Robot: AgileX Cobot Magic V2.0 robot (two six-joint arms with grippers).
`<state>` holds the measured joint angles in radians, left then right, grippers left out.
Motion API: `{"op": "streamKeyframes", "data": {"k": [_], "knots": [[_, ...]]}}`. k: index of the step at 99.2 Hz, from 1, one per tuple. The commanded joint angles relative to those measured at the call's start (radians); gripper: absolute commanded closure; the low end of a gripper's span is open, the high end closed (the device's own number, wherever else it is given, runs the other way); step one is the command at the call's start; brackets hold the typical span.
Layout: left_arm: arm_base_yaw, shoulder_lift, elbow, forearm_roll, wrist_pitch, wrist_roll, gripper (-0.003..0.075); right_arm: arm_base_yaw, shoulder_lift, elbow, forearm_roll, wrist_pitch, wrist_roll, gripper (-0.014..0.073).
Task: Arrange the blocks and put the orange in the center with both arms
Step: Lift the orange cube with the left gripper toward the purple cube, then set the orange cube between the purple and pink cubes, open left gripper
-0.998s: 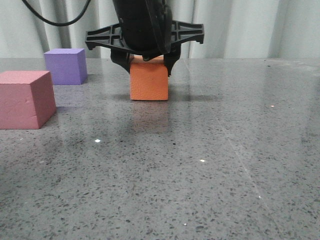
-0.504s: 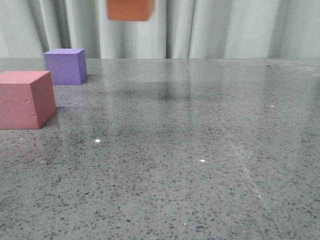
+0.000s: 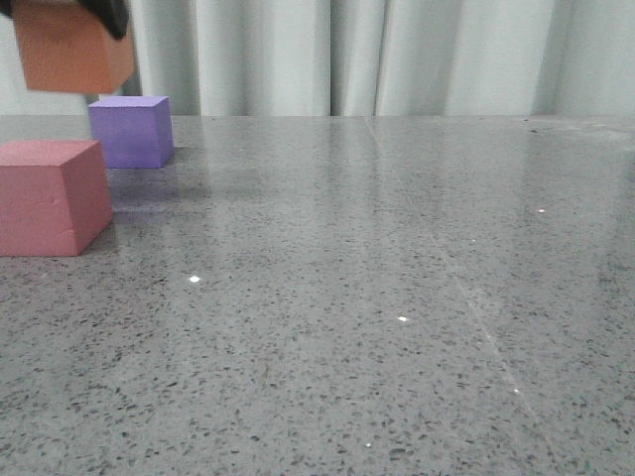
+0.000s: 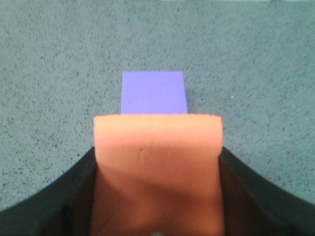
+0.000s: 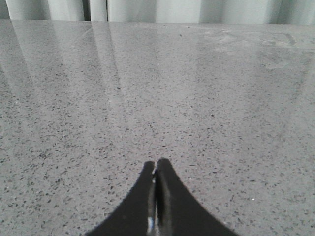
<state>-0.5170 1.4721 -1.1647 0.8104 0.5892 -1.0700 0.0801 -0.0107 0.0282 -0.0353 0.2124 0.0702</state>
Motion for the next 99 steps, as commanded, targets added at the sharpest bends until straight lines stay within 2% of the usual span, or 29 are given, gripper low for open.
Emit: {"op": "streamKeyframes", "data": {"k": [1, 32, 99], "knots": [[0.021, -0.040, 0.014, 0.014, -0.115, -0.003, 0.0578, -0.006, -0.024, -0.014, -0.002, -0.085, -0.008, 0.0661], [0.061, -0.035, 0.056, 0.006, -0.165, -0.007, 0.0578, -0.006, -0.024, -0.014, -0.002, -0.085, -0.008, 0.0661], [0.063, 0.100, 0.056, -0.032, -0.203, -0.011, 0.0577, -0.006, -0.024, -0.014, -0.002, -0.085, -0.008, 0.0661]]}}
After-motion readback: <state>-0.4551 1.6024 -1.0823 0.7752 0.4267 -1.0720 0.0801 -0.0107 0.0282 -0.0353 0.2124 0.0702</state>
